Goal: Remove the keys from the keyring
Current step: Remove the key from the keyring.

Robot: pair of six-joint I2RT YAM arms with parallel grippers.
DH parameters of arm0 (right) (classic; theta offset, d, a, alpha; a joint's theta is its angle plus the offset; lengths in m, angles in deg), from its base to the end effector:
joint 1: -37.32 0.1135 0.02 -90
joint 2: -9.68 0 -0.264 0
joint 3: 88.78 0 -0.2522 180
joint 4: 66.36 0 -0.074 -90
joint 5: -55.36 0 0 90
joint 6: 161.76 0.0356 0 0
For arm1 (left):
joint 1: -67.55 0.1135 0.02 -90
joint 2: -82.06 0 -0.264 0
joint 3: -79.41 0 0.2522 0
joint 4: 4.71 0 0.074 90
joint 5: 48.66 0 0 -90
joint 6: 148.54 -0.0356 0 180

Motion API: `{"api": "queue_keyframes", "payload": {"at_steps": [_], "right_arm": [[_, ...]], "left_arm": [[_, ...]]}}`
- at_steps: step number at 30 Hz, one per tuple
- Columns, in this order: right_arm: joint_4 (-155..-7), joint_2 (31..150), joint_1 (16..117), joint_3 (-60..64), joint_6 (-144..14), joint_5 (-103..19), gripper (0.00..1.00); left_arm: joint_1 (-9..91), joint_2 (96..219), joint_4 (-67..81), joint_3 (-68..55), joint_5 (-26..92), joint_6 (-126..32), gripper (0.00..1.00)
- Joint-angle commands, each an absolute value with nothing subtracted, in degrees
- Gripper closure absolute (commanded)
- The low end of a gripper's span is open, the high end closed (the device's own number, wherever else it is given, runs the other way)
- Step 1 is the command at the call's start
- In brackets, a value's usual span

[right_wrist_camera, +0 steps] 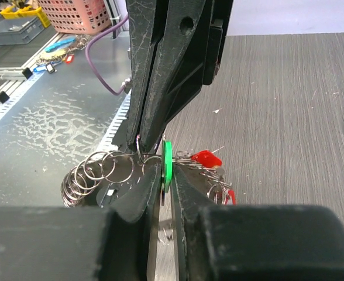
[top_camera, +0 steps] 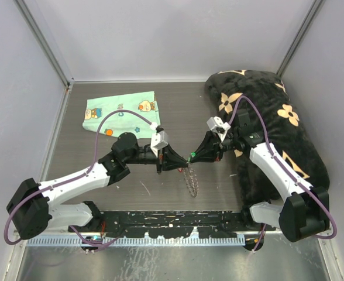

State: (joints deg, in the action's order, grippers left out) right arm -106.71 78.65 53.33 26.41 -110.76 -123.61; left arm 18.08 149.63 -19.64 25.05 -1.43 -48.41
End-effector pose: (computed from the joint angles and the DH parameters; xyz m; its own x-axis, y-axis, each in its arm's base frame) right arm 0.2113 0.0977 0.2893 -0.0892 -0.0374 -0.9953 -0.9605 -0.2611 0.0959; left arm 0.1538 -0.2170 0.3029 -0.1565 -0.0156 -0.9876 0.9869 -0.0423 -0.1557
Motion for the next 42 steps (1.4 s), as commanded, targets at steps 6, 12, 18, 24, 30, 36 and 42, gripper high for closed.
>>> {"api": "queue_keyframes", "payload": {"at_steps": [6,12,18,24,30,36,42], "right_arm": [[-103.59,76.71,53.15,26.84,-111.78,-121.72,0.79],[-103.59,75.9,52.95,25.67,-108.9,-121.21,0.65],[-105.66,74.46,49.72,22.39,-105.13,-116.27,0.38],[-114.94,73.91,49.98,18.54,-110.92,-114.88,0.39],[-113.63,74.04,53.33,20.19,-110.59,-113.82,0.54],[-109.39,75.02,55.18,20.39,-107.08,-112.28,0.62],[-106.9,76.06,56.71,20.38,-104.85,-111.23,0.64]], "left_arm": [[17.89,148.66,-29.92,25.17,-0.94,-45.96,1.0],[17.86,147.37,-30.0,27.03,1.73,-46.41,1.0],[17.89,144.73,-34.86,31.36,6.23,-45.46,1.0],[17.8,143.47,-40.48,34.3,11.79,-43.39,1.0],[17.54,143.79,-44.19,35.57,17.17,-41.73,1.0],[17.38,145.16,-45.95,35.18,17.7,-39.88,1.0],[16.89,146.71,-47.8,34.8,17.39,-38.53,1.0]]}}
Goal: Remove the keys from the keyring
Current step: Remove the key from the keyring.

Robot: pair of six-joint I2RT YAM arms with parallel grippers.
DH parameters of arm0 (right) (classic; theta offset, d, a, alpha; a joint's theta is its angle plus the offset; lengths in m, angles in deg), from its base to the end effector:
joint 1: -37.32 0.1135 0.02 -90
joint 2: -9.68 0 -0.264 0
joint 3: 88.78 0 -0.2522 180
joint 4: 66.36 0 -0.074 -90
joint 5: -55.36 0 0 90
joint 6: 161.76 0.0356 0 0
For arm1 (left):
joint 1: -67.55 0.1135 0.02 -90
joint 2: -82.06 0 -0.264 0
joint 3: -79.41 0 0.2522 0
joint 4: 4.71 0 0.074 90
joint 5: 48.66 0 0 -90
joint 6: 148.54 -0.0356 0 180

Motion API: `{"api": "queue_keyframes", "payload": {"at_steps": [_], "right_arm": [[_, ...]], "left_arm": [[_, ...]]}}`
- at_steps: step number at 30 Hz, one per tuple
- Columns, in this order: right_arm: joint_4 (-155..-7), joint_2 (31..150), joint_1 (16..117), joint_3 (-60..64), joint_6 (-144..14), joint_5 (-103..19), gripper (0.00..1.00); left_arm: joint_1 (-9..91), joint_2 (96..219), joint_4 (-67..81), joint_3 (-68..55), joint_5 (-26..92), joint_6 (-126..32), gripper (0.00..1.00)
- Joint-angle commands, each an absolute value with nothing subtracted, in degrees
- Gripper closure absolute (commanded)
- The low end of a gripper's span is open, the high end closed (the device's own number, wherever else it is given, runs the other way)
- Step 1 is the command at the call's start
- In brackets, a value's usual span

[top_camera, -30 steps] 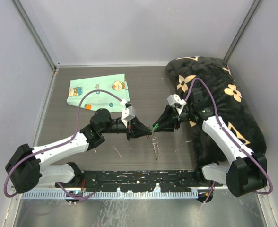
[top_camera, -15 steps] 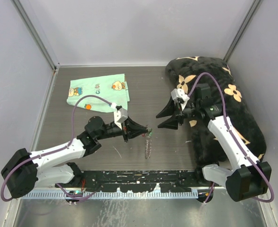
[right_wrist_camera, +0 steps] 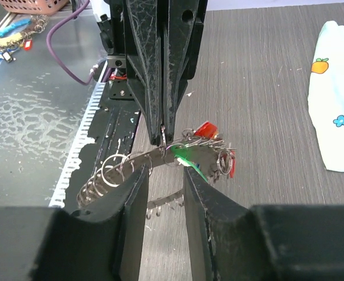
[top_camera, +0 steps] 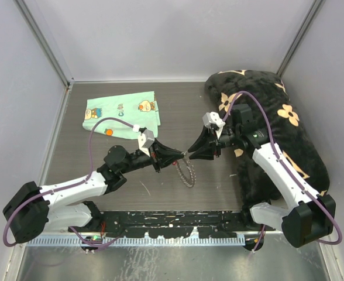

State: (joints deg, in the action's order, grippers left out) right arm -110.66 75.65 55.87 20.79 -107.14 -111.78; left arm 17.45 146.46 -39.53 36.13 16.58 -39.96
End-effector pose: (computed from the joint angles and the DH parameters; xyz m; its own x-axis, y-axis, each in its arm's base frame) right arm 0.2040 0.1051 0.3217 -0.0433 -0.1505 -0.9877 -0.9880 -0.1401 0.0647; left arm 0.1454 -0.1971 0.2859 -0.1611 -0.2584 -0.9525 0.9561 0.1983 -0.2155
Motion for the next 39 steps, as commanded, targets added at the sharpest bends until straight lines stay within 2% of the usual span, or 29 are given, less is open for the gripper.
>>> {"api": "queue_keyframes", "payload": {"at_steps": [1,7,16,30,39], "right_arm": [[-106.51,76.05,56.81,20.44,-104.25,-111.24,0.65],[-104.15,75.99,57.0,21.47,-102.13,-111.15,0.65],[-103.81,75.87,57.92,22.44,-102.06,-113.59,0.72],[-107.72,75.7,57.75,21.33,-106.01,-114.63,0.76],[-105.75,75.93,58.74,22.05,-104.33,-113.12,0.87]], "left_arm": [[16.9,146.87,-47.81,34.8,17.16,-38.43,1.0],[16.88,147.52,-48.14,34.59,16.46,-37.85,1.0],[16.81,148.06,-48.6,34.4,16.45,-37.33,1.0],[16.83,148.38,-48.62,34.23,16.73,-37.19,1.0],[16.79,149.21,-48.61,33.74,16.77,-36.68,1.0]]}}
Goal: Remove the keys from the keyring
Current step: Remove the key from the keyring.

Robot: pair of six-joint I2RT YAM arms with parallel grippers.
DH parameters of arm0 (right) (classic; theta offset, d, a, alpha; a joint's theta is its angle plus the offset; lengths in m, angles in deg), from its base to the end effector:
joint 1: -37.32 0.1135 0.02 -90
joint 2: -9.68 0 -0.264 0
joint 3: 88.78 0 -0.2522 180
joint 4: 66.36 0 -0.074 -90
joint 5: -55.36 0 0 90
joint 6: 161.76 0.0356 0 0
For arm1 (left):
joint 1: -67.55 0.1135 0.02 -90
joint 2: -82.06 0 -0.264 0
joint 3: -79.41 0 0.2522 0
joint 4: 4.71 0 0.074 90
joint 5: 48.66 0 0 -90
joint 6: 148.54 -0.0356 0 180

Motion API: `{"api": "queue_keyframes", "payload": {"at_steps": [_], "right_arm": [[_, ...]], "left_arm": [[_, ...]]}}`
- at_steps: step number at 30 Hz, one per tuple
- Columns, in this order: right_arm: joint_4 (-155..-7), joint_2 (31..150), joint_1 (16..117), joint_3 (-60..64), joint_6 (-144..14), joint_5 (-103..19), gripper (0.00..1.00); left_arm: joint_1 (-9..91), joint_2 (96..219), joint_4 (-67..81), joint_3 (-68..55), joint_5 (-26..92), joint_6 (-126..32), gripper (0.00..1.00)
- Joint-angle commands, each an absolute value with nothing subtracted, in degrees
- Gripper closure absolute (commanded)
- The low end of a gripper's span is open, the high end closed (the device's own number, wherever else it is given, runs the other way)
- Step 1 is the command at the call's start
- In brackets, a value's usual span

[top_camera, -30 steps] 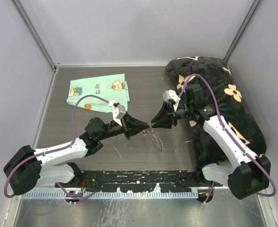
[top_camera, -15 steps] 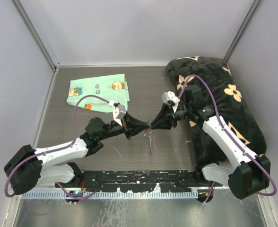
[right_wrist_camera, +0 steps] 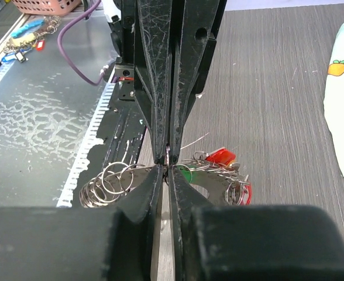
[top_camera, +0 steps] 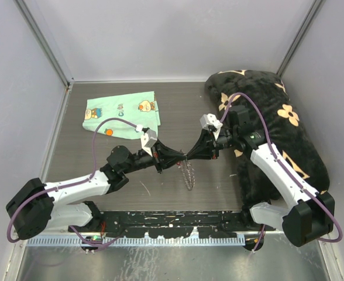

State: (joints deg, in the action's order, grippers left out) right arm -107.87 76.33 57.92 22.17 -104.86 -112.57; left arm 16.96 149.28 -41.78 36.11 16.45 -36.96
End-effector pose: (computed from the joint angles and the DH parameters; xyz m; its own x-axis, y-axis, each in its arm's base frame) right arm 0.2035 0.1137 0.3151 -0.0666 -0.1470 -0.9869 -0.9791 -0.1809 0.0930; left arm 0.1483 -0.2041 0.2788 -0.2192 -0.2588 -0.9407 0.9468 0.1764 -0.2691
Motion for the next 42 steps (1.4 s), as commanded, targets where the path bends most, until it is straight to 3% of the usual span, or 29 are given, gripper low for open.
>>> {"api": "queue_keyframes", "payload": {"at_steps": [1,3,7,14,22,30,37,42], "right_arm": [[-105.6,76.02,58.83,22.13,-104.18,-112.9,0.89],[-105.5,76.04,59.02,22.03,-104.19,-112.47,0.98],[-108.04,75.77,58.97,20.94,-106.81,-110.43,0.99],[-127.8,77.57,59.11,12.09,-123.64,-100.61,0.99],[-149.96,87.26,66.3,-3.15,-132.43,-78.51,0.99],[-153.44,89.92,72.3,-10.17,-128.09,-60.45,0.99],[-154.95,91.85,73.09,-11.86,-126.94,-60.39,0.99],[-155.75,93.19,73.02,-11.88,-127.25,-63.02,0.99]], "left_arm": [[16.76,149.36,-48.59,33.73,16.87,-36.66,1.0],[16.82,149.34,-48.61,33.7,17.03,-36.53,1.0],[16.83,148.88,-48.11,34.27,17.91,-36.4,1.0],[16.9,143.06,-44.52,38.04,22.61,-37.67,0.58],[16.87,130.11,-30.16,41.94,27.61,-39.89,0.25],[16.89,132.08,-35.52,44.48,26.01,-34.77,0.24],[16.9,143.25,-50.23,44.88,23.88,-29.24,0.24],[16.91,153.85,-62.5,43.23,21.5,-27.35,0.3]]}}
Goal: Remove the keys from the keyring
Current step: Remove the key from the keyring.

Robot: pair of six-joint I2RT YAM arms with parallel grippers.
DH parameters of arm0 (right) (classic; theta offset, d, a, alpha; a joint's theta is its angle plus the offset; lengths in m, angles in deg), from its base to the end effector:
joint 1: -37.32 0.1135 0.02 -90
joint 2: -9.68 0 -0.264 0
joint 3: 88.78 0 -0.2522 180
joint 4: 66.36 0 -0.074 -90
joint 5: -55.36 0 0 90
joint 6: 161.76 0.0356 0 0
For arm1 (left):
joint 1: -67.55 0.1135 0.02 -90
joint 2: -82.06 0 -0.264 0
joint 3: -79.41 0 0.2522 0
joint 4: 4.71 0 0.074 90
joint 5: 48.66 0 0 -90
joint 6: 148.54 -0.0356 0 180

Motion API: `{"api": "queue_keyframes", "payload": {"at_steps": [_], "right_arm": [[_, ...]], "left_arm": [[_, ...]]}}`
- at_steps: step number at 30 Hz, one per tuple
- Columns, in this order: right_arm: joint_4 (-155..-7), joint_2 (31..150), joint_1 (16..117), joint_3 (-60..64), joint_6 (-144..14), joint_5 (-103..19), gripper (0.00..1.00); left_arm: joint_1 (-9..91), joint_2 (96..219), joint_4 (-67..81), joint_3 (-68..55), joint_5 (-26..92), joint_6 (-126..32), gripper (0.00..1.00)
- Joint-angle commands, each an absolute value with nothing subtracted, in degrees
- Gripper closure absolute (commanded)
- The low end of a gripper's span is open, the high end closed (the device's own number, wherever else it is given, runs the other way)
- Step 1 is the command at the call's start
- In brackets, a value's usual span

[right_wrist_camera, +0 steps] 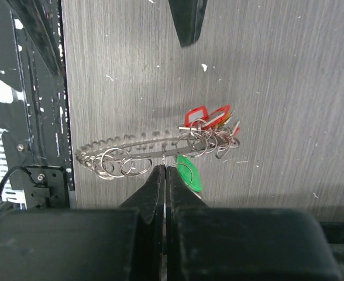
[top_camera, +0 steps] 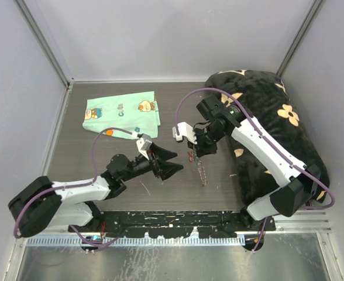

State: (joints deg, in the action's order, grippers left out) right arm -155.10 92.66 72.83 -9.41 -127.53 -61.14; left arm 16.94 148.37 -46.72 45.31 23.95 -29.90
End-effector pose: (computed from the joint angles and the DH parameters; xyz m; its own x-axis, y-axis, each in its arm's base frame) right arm 0.2043 0.1653 0.3518 0.0939 -0.8420 -0.5313 -0.9953 -0.0918 -0.0305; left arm 0.1401 -0.1874 0.2392 -0.3483 -0.2966 -0.8892 0.8631 0.2687 -0.4277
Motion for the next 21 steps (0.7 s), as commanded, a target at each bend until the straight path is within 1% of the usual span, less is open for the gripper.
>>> {"api": "queue_keyframes", "payload": {"at_steps": [1,3,6,11,13,15,20,21], "right_arm": [[-155.98,93.37,73.01,-11.89,-127.42,-63.71,0.99],[-156.29,93.72,72.64,-12.09,-127.83,-65.13,0.99],[-156.82,94.27,71.82,-12.44,-128.38,-67.27,0.99],[-157.41,95.13,71.16,-12.73,-129.13,-69.63,0.99],[-157.48,95.35,71.08,-12.64,-129.36,-70.07,0.99],[-157.67,95.53,70.99,-12.63,-129.62,-70.8,0.99],[-157.9,95.29,70.58,-12.63,-130.05,-71.82,0.99],[-157.97,95.25,70.48,-12.63,-130.13,-72.04,0.99]], "left_arm": [[16.92,156.13,-63.79,42.62,21.08,-27.15,0.32],[16.87,159.6,-65.79,41.38,20.39,-26.59,0.35],[16.92,163.57,-69.05,40.13,19.38,-25.88,0.43],[16.91,168.31,-72.85,39.17,18.35,-25.96,0.52],[16.92,169.7,-72.87,38.29,17.01,-26.14,0.54],[16.9,171.1,-72.87,37.28,15.71,-26.48,0.58],[16.92,173.05,-72.87,35.48,14.53,-26.38,0.62],[16.93,173.18,-72.82,35.17,14.41,-26.38,0.64]]}}
